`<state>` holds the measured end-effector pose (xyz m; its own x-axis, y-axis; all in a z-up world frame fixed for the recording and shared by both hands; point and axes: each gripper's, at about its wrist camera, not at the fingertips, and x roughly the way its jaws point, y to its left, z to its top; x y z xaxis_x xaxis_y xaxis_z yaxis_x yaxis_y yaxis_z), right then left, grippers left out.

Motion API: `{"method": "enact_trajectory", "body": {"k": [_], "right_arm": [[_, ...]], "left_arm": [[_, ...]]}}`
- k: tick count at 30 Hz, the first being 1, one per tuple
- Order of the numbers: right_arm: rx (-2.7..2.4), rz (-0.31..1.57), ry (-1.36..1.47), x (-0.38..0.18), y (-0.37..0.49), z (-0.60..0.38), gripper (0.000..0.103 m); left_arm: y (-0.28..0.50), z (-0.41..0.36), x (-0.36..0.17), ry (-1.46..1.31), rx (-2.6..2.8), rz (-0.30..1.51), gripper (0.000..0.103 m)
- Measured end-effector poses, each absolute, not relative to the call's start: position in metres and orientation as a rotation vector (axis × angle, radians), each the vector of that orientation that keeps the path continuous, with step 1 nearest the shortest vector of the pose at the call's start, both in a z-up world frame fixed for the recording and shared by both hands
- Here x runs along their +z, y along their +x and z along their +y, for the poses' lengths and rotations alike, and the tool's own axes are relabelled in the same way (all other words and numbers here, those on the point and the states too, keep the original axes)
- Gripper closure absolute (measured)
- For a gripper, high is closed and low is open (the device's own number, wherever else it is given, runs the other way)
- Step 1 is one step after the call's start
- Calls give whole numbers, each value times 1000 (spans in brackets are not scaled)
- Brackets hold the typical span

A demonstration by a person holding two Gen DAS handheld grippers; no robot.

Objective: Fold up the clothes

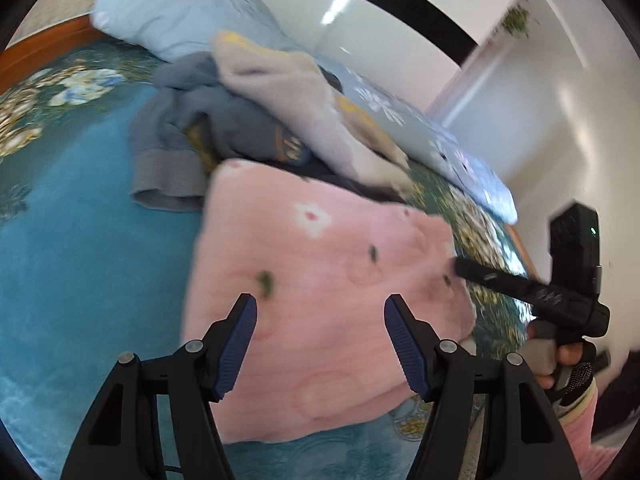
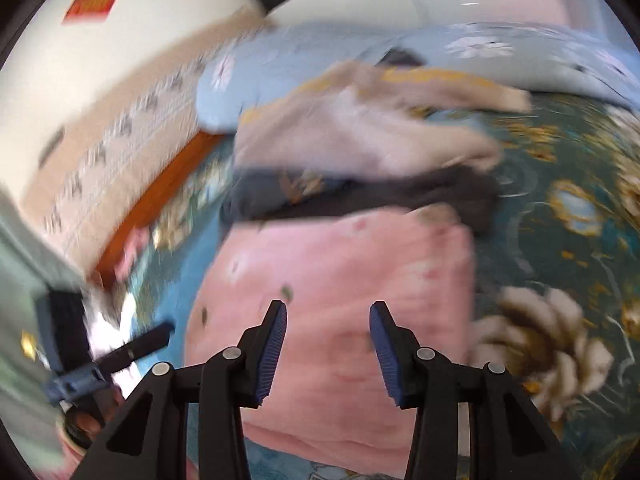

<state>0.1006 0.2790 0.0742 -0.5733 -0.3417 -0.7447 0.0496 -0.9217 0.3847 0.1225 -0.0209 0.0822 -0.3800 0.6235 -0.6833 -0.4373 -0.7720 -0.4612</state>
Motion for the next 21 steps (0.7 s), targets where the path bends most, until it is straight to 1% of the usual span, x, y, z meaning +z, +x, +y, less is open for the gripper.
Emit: {"method": "enact_trajectory", "body": {"k": [2,3,7,9,11,18,21], "right_arm": [[-2571,-332,1389,64,103,266,57],[-2578,-287,1412,59,107,264,57],[-2570,-344,1450,40,130,278,57],[-2568,-392,1430,35,136,282,57],[-2577,-398,1422,31,135,281,57],[-2578,-421,1432,29,133,281,57],[-2586,-444,1395,39,137,283,57]], "left_arm": [[129,-22,72,-1211,2147,-255,36],[132,-23,66,-1223,2140,-247,36],[132,-26,44,-1283,2105,-289,36],[131,-23,42,-1282,2113,-275,36],[133,-24,42,-1284,2116,-264,36],[133,-35,38,-1278,2086,-358,36],[133,-41,41,-1281,2075,-390,36]]}}
